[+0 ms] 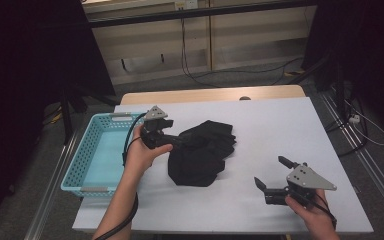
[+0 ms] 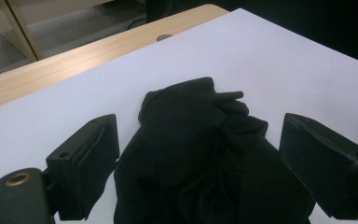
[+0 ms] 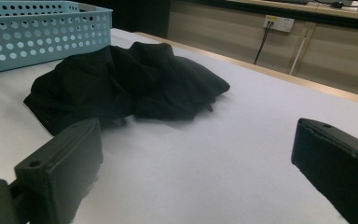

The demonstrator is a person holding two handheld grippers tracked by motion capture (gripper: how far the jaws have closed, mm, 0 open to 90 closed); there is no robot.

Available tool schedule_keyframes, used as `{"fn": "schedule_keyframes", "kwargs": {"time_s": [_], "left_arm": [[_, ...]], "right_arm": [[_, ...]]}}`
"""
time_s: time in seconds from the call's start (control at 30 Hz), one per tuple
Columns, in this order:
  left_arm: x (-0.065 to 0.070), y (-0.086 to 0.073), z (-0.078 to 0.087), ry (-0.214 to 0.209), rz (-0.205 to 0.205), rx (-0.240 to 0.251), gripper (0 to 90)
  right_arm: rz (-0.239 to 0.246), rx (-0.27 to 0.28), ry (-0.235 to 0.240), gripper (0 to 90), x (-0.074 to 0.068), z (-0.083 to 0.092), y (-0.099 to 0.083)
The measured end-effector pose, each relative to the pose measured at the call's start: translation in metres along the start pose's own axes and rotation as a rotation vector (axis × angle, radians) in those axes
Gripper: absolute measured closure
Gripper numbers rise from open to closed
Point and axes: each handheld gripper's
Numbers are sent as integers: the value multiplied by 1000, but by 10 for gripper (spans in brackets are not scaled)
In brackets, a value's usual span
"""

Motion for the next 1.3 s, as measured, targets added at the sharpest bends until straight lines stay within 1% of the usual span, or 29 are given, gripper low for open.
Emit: {"fn": "schedule_keyframes", "kwargs": {"time_s": [0.1, 0.17, 0.23, 0.27, 0.3, 0.37, 0.43, 0.6, 0.63, 0.67, 0.7, 0.73, 0.8, 0.87, 0.93, 0.97, 1.03, 1.1, 1.13, 1.17, 1.2, 1.23, 1.27, 1.3], "left_arm": [[-1, -7, 0, 4, 10, -5, 119], [-2, -12, -1, 1, 27, -4, 118], [-4, -14, -2, 15, 22, -21, 118], [-5, -15, -3, 22, 19, -23, 117], [-5, -17, -3, 28, 24, -19, 116], [-4, -20, -4, 20, 31, -22, 112], [-3, -22, -5, 29, 25, -26, 105], [-2, -25, -4, 25, 26, -16, 91], [-2, -26, -4, 30, 31, -15, 91], [-3, -27, -4, 39, 26, -21, 91], [-3, -29, -4, 51, 32, -28, 91], [-4, -31, -4, 70, 28, -40, 92], [-7, -35, -6, 87, 36, -43, 96], [-10, -39, -7, 95, 56, -40, 109], [-13, -43, -9, 104, 64, -52, 131], [-13, -45, -11, 103, 67, -57, 133], [-11, -48, -15, 88, 78, -70, 190], [-8, -51, -19, 97, 74, -90, 214], [-7, -52, -21, 98, 71, -104, 239], [-7, -54, -23, 102, 67, -116, 287], [-7, -56, -25, 113, 66, -128, 326], [-7, -58, -26, 111, 71, -133, 355], [-7, -60, -27, 103, 85, -132, 392], [-7, -61, -28, 113, 92, -130, 418]], "right_arm": [[2, -4, 6, 11, 1, -4, 3], [0, -9, 11, 11, 2, -8, 4], [-1, -18, 14, 11, 2, -11, 5], [-1, -24, 13, 11, 3, -13, 5], [-5, -29, 16, 11, 3, -15, 5], [-7, -32, 26, 11, 2, -19, 6], [-12, -41, 33, 9, 2, -23, 8], [-11, -34, 30, 9, 4, -29, 14], [-8, -37, 32, 10, 5, -30, 16], [-7, -39, 31, 10, 7, -32, 17], [-9, -41, 33, 10, 8, -34, 18], [-9, -47, 35, 10, 9, -37, 19], [-9, -49, 38, 11, 11, -43, 20], [-11, -58, 37, 12, 11, -47, 20], [-3, -67, 42, 12, 9, -49, 17], [-8, -69, 46, 12, 8, -49, 16], [-14, -78, 55, 12, 7, -50, 13], [-11, -79, 56, 12, 6, -50, 13], [-13, -78, 57, 13, 6, -50, 13], [-12, -80, 61, 13, 5, -50, 13], [-14, -81, 65, 14, 5, -49, 12], [-13, -84, 67, 14, 4, -49, 12], [-12, -83, 71, 15, 4, -49, 12], [-16, -85, 74, 15, 4, -48, 11]]}}
Point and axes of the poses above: each handheld gripper's, and its own axes: z roughly backward along the jaws, y roughly out of its top, x roughly to its right, and after that the axes turned 11 degrees about y, right-handed
